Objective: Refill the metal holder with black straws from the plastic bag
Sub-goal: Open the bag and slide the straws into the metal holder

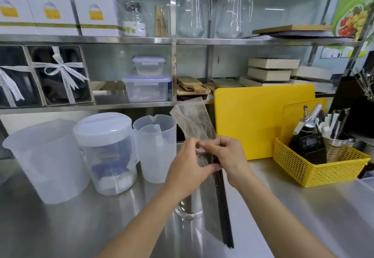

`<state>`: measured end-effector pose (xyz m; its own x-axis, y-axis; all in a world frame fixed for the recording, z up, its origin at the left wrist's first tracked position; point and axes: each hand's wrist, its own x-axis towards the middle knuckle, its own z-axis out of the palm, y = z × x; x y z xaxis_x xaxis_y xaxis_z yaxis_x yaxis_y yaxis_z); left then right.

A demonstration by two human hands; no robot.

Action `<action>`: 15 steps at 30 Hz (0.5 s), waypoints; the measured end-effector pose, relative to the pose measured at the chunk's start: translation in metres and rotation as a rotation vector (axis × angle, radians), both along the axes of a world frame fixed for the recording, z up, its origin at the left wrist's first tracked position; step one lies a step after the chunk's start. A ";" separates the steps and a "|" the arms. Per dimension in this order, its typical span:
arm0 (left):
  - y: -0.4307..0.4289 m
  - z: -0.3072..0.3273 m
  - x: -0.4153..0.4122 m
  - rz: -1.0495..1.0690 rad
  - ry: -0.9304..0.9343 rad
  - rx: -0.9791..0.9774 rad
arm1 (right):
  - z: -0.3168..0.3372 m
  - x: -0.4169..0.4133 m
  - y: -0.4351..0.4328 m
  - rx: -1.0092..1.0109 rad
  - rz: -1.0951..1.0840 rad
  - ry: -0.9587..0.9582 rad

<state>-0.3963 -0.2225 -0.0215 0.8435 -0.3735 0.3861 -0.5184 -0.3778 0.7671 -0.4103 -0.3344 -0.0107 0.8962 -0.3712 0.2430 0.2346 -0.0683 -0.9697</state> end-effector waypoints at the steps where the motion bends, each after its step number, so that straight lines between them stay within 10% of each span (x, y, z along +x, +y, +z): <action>1: -0.003 0.001 -0.003 -0.003 0.016 -0.004 | 0.000 -0.003 -0.004 -0.021 0.044 0.016; 15: 0.015 0.027 -0.002 0.098 0.322 -0.504 | -0.001 -0.024 -0.052 0.042 0.091 0.025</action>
